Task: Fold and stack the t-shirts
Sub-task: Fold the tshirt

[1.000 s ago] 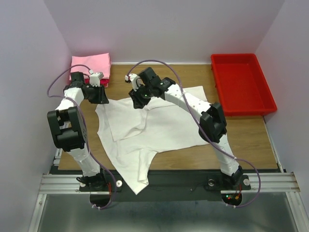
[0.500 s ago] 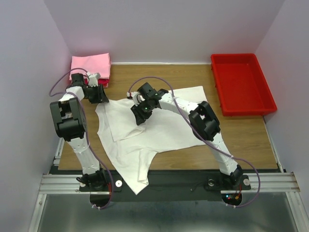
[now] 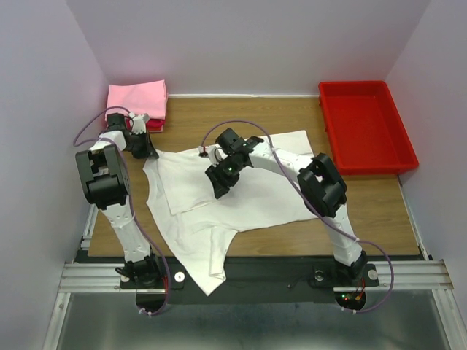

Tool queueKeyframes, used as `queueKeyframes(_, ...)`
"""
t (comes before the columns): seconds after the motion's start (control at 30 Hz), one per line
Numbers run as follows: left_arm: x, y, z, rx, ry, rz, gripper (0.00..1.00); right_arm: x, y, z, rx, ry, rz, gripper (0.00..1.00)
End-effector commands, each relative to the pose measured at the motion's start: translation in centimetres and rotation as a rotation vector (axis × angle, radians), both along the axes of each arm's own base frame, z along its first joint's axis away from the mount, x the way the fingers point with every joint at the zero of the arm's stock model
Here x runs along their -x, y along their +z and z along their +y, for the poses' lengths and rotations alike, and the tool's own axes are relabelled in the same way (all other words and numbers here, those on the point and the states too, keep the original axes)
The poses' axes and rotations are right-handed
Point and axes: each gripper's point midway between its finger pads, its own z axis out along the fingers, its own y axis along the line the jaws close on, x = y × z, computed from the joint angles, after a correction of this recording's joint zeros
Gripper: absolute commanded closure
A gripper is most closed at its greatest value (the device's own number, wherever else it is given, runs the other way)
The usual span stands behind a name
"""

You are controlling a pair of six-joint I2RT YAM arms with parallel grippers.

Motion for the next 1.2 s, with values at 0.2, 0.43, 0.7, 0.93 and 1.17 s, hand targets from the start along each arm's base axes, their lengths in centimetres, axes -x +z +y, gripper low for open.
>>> queueKeyframes(0.2, 2.8, 5.7, 1.0, -0.141, -0.13, -0.127, 0.86, -12.6, 9.2, -8.0, -0.096, -0.256, -0.225, 0.46)
queueKeyframes(0.43, 1.6, 6.6, 1.3, -0.122, -0.061, -0.145, 0.64, -22.0, 6.1, -16.5, 0.074, -0.481, -0.35, 0.48)
queueKeyframes(0.7, 2.7, 2.9, 0.9, -0.123, -0.061, -0.043, 0.69, -23.5, 0.8, -20.2, 0.225, -0.501, -0.355, 0.5)
queueKeyframes(0.93, 2.1, -1.0, 0.3, -0.131, -0.064, 0.046, 0.81, -23.4, -3.5, -24.6, 0.348, -0.568, -0.307, 0.53)
queueKeyframes(1.17, -6.2, -1.3, -0.7, -0.169, -0.106, -0.014, 0.87, -24.8, -5.1, -28.4, 0.418, -0.646, -0.307, 0.52)
